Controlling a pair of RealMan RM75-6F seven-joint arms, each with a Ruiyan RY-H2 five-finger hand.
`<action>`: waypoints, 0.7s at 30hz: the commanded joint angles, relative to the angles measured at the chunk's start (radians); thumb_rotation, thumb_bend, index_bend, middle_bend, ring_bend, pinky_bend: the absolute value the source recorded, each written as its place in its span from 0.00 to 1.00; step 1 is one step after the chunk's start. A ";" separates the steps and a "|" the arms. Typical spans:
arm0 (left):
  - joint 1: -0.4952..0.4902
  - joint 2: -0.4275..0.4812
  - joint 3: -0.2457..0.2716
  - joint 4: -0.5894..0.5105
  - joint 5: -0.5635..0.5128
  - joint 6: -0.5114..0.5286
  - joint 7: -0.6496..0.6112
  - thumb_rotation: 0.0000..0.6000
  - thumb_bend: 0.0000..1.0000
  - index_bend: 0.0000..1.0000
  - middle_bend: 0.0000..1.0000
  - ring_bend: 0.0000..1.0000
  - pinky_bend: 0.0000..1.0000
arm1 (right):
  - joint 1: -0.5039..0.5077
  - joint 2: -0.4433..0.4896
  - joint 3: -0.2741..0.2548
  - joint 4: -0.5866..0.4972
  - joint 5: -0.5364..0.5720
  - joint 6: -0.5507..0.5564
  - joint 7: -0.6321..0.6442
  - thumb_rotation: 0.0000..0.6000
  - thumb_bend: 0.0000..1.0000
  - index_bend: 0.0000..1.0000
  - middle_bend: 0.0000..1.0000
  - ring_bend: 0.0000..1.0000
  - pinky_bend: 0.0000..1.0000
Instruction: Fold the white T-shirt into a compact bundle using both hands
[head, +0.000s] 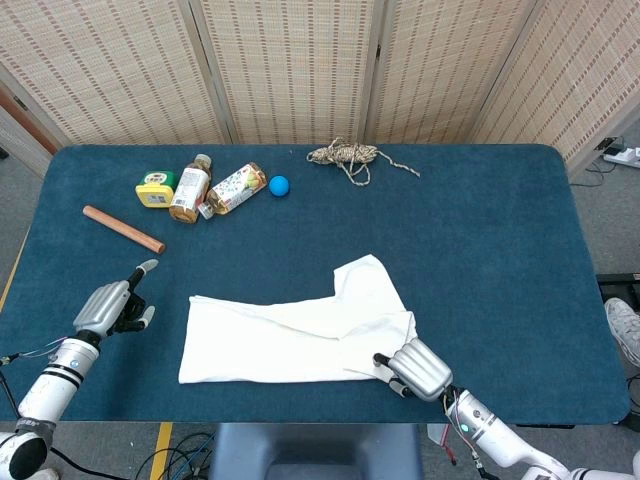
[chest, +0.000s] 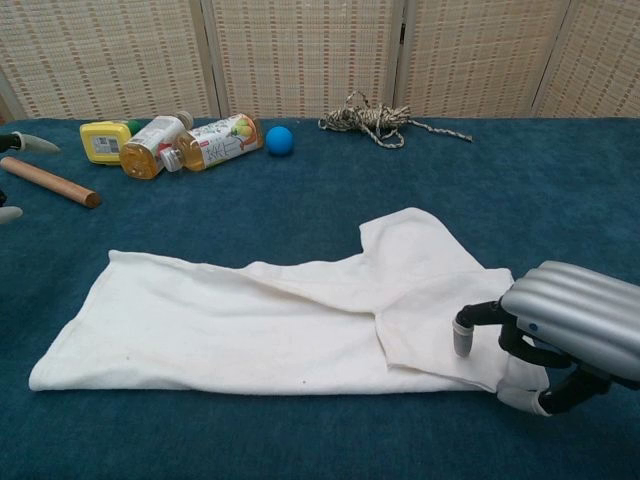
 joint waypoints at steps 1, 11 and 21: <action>0.002 0.002 0.001 0.000 0.002 -0.001 -0.005 1.00 0.51 0.03 0.94 0.87 0.95 | -0.002 -0.019 0.006 0.019 -0.003 0.008 -0.003 1.00 0.27 0.41 0.94 0.95 1.00; 0.013 0.010 0.004 0.002 0.013 0.004 -0.026 1.00 0.51 0.03 0.94 0.87 0.95 | 0.006 -0.060 0.017 0.063 -0.007 0.012 0.005 1.00 0.35 0.51 0.96 0.95 1.00; 0.022 0.022 0.003 -0.006 0.025 0.017 -0.038 1.00 0.51 0.03 0.94 0.87 0.95 | 0.018 -0.068 0.065 0.064 0.011 0.042 0.015 1.00 0.52 0.63 0.97 0.96 1.00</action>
